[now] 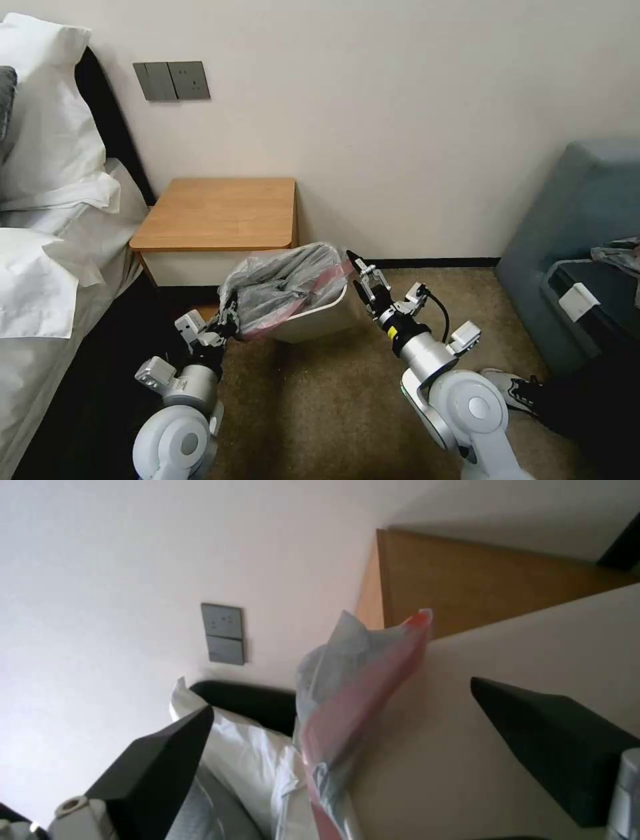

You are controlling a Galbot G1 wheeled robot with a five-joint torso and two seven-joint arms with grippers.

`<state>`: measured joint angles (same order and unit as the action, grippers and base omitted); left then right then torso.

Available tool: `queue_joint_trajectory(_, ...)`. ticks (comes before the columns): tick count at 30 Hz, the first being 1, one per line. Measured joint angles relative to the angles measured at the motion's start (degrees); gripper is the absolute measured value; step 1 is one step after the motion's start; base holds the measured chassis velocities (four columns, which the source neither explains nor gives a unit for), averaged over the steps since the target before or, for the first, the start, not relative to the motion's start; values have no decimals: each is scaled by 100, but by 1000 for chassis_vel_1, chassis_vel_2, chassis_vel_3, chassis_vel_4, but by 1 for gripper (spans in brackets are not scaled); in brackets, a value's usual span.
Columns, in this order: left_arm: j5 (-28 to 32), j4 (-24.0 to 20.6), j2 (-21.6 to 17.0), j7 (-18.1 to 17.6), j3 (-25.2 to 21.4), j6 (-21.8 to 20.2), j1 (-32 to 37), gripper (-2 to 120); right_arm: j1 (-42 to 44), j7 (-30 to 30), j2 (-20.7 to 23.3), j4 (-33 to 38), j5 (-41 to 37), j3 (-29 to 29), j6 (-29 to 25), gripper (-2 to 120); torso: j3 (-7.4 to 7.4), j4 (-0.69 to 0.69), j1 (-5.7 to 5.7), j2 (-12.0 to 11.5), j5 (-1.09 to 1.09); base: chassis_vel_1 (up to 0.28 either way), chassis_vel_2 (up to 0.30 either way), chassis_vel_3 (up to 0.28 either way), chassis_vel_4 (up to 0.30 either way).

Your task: Pick up the garbage bag from the table and place it over the trash can.

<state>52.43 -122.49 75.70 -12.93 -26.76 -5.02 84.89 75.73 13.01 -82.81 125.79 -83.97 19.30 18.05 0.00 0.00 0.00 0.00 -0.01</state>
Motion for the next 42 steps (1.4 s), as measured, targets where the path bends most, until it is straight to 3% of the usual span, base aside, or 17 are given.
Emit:
queue_joint_trajectory(6,-5,19,2,4,9,0,-1,6,-44,-132,-72,-57,32,-28,-1,84,0,0,0,0,0,0,0,0,0)
queue_joint_trajectory(9,-11,19,3,7,12,0,-2,6,-46,-203,-99,-91,53,-38,-1,69,0,0,0,0,1,0,0,0,0)
queue_joint_trajectory(12,-14,20,7,10,15,0,-5,6,-41,-217,-111,-104,65,-43,-1,62,0,0,0,0,0,0,0,0,0)
queue_joint_trajectory(13,-25,23,11,27,17,0,-6,6,-36,-239,-125,-119,107,-50,-1,53,0,0,0,0,1,0,0,0,0)
queue_joint_trajectory(18,-36,28,19,56,25,0,-9,6,-29,-336,-136,-160,222,-57,-7,40,0,0,0,0,1,0,0,0,0)
queue_joint_trajectory(20,-39,29,23,73,28,1,-9,6,-27,-375,-149,-179,234,-49,-9,29,0,0,0,0,1,0,0,0,0)
queue_joint_trajectory(28,-44,48,14,148,29,-5,-5,6,-17,-455,-224,-197,235,-22,-10,3,0,0,0,0,1,0,0,0,0)
queue_joint_trajectory(42,69,88,29,85,27,28,-67,6,54,-534,-366,-240,256,25,-31,0,0,0,0,0,1,0,0,0,0)
